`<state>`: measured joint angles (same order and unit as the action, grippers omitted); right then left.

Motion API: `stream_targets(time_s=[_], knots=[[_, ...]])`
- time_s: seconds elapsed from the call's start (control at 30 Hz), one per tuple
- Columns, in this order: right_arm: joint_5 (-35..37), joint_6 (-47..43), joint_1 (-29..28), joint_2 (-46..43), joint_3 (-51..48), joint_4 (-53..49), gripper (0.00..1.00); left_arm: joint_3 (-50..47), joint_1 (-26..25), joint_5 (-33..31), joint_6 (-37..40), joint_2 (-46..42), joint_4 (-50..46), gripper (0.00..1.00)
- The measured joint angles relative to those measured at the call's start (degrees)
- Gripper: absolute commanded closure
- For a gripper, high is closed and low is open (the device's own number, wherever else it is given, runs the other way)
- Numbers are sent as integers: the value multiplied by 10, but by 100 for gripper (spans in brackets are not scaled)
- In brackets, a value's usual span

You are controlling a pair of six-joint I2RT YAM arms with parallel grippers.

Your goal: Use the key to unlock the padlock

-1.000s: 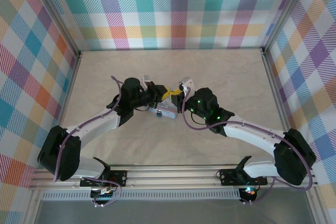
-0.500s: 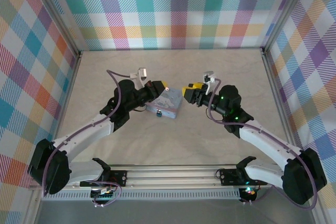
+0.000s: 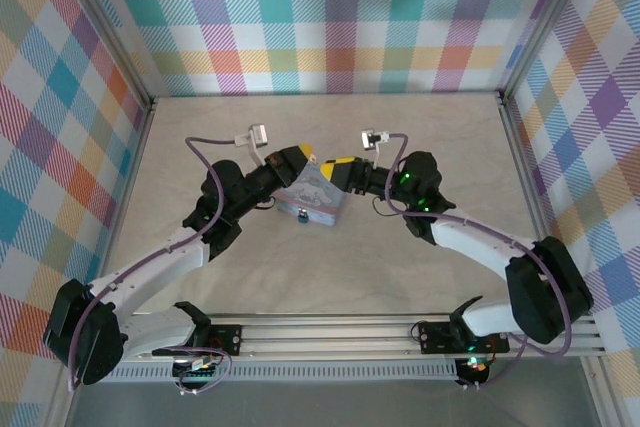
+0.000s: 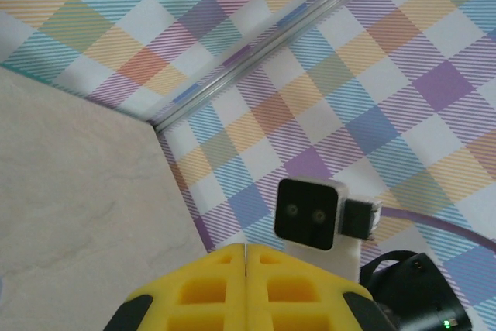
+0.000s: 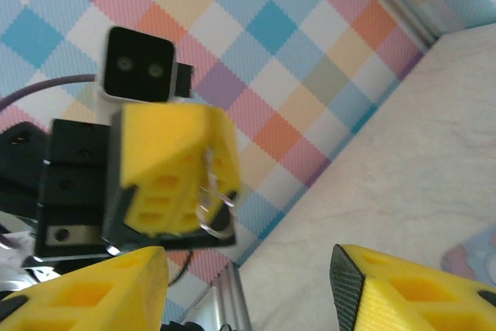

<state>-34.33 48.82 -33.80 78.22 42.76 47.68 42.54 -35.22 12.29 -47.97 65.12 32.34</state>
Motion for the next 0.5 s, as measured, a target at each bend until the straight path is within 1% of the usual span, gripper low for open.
stream_targets(time_s=[0.2, 0.4, 0.5], knots=[[-5, 13, -12, 10, 21, 25, 45, -9, -1, 0, -2, 0, 7, 100], [-4, 16, -16, 24, 28, 24, 48, -9, -3, 0, -2, 0, 8, 100], [-2, 17, -19, 29, 28, 22, 51, -9, -3, -3, -2, 0, 8, 100]])
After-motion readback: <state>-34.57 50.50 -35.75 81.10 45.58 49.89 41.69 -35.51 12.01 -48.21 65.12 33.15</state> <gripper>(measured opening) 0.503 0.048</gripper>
